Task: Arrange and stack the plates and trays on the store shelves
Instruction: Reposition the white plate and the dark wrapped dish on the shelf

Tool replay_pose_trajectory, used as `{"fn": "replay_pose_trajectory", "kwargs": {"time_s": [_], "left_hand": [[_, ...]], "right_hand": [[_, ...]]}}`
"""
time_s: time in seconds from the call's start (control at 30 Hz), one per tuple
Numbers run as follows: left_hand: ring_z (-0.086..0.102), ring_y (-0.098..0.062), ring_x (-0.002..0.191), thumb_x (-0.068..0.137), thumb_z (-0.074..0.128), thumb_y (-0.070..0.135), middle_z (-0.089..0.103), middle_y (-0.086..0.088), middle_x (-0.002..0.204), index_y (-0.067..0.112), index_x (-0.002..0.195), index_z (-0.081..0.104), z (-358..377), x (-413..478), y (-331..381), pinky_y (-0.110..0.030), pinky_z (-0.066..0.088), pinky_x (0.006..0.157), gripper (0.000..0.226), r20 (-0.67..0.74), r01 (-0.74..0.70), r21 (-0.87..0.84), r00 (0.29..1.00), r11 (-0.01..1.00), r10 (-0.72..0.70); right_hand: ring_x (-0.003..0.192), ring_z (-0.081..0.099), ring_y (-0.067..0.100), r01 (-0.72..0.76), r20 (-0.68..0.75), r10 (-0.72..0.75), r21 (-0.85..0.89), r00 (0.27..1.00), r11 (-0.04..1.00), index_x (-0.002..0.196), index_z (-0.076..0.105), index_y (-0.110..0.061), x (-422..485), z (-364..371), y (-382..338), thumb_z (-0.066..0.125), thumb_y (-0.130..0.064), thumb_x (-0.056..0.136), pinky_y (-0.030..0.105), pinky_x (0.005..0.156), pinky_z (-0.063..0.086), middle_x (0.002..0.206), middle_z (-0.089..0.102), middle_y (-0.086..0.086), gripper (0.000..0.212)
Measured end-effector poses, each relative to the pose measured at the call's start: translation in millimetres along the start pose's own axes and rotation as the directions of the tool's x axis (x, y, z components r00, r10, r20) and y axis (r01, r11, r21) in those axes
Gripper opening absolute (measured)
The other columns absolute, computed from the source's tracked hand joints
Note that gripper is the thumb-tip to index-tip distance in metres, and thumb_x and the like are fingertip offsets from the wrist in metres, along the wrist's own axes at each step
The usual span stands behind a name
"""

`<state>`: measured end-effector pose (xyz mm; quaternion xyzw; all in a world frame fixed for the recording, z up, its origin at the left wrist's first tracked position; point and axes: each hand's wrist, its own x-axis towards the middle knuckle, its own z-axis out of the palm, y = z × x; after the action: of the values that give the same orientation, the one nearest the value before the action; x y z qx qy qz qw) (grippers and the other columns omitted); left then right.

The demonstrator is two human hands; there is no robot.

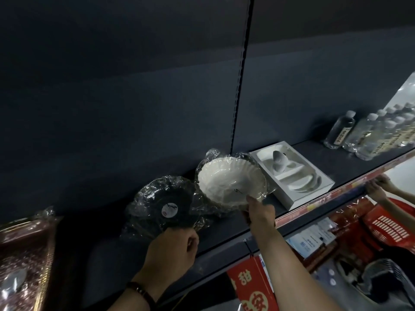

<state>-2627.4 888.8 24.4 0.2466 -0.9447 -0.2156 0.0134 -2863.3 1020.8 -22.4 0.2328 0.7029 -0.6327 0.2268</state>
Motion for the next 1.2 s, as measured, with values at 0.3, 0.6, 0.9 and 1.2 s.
{"fn": "replay_pose_trajectory", "kwargs": {"time_s": [0.3, 0.6, 0.9, 1.2], "left_hand": [[0.068, 0.0, 0.076, 0.099, 0.061, 0.044, 0.071, 0.022, 0.085, 0.037, 0.1, 0.067, 1, -5, -1, -0.018, 0.055, 0.067, 0.009, -0.007, 0.023, -0.004, 1.0, 1.0, -0.023], [0.068, 0.005, 0.076, 0.098, 0.063, 0.042, 0.071, 0.025, 0.086, 0.039, 0.1, 0.068, -5, -6, -6, -0.011, 0.051, 0.063, 0.006, -0.024, 0.038, -0.085, 0.999, 0.996, -0.04], [0.078, -0.013, 0.073, 0.107, 0.059, 0.037, 0.079, 0.014, 0.101, 0.04, 0.101, 0.073, -31, -14, -26, -0.032, 0.061, 0.071, 0.015, -0.118, 0.129, -0.745, 0.94, 0.654, -0.319], [0.079, -0.017, 0.088, 0.102, 0.07, 0.022, 0.081, 0.003, 0.101, 0.028, 0.115, 0.073, -85, -74, -106, -0.032, 0.062, 0.073, 0.015, -0.184, 0.041, -0.93, 0.807, 0.365, -0.561]], "right_hand": [[0.09, 0.07, 0.032, 0.106, -0.072, -0.107, -0.014, 0.992, 0.994, 0.11, 0.066, -0.008, -11, 13, -20, 0.089, -0.029, 0.079, 0.037, 0.073, 0.057, 0.101, 0.07, 0.01, 0.044], [0.086, 0.073, 0.031, 0.187, -0.158, -0.173, 0.077, 0.972, 0.979, 0.108, 0.064, -0.014, -12, 13, -25, 0.075, -0.013, 0.082, 0.05, 0.073, 0.067, 0.105, 0.073, 0.008, 0.028], [0.088, 0.075, 0.039, 0.287, 0.036, -0.305, 0.249, 0.952, 0.925, 0.105, 0.067, -0.009, -74, 11, -12, 0.075, -0.01, 0.083, 0.055, 0.079, 0.063, 0.103, 0.076, 0.017, 0.023], [0.091, 0.075, 0.042, 0.38, 0.305, -0.411, 0.157, 0.859, 0.912, 0.108, 0.074, -0.02, -177, 82, 77, 0.077, -0.009, 0.086, 0.055, 0.081, 0.064, 0.09, 0.078, 0.011, 0.025]]}}
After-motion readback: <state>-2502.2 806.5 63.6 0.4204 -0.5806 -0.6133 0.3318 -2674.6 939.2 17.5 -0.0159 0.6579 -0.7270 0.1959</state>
